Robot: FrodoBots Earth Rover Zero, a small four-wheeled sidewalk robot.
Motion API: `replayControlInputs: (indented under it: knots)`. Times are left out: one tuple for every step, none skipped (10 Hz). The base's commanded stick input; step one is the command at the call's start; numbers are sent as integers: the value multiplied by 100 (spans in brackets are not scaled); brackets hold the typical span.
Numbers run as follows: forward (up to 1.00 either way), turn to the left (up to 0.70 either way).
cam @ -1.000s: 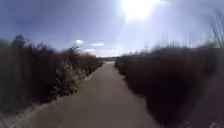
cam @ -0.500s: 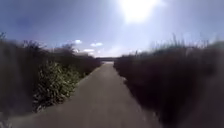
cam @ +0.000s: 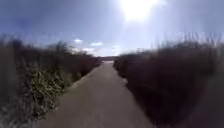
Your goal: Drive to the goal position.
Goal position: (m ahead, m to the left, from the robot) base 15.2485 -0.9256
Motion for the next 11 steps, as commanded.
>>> replayControlInputs:
  knots:
    - [85,0]
    - [85,0]
    - [85,0]
    - [85,0]
    - [85,0]
    - [85,0]
    - [85,0]
    - [85,0]
    - [85,0]
    - [85,0]
    - [85,0]
